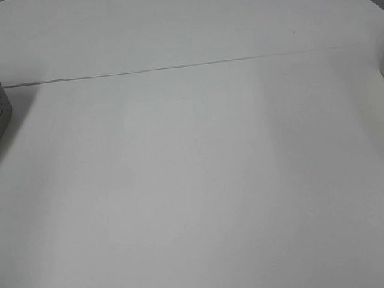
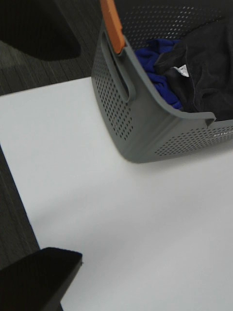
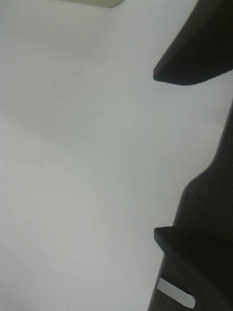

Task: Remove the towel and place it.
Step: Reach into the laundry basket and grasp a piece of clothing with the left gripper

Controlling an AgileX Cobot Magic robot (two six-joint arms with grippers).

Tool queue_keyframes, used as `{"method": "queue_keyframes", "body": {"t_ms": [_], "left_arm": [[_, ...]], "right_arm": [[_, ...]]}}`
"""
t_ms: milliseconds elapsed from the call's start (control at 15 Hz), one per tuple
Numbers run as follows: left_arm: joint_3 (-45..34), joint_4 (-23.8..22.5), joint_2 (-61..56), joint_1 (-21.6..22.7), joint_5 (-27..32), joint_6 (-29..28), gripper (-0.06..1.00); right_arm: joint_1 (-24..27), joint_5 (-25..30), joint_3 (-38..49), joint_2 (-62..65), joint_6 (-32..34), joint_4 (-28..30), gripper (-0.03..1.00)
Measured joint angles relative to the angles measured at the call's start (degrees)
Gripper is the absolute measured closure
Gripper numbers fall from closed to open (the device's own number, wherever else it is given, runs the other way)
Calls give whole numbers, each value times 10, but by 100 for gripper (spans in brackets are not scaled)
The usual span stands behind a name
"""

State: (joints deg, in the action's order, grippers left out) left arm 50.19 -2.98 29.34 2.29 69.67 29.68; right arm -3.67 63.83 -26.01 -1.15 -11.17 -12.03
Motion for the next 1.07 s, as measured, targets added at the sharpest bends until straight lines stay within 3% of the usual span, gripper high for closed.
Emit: {"method": "queue_keyframes", "body": {"t_ms": [67, 267, 333, 733, 1067], "left_arm": [[15, -3, 30, 0, 0, 15, -5], [133, -30, 196, 0, 1, 145, -5], [202, -60, 297, 0, 0, 221, -5], [301, -237, 536, 14, -3, 255, -5], [348, -248, 678, 105, -120, 321, -5]], "right_arm": [[0, 0, 0, 0, 0, 0, 20], [0, 0, 0, 0, 0, 0, 20], [0, 0, 0, 0, 0, 0, 20], [0, 0, 0, 0, 0, 0, 20], [0, 0, 0, 0, 0, 0, 20]]}}
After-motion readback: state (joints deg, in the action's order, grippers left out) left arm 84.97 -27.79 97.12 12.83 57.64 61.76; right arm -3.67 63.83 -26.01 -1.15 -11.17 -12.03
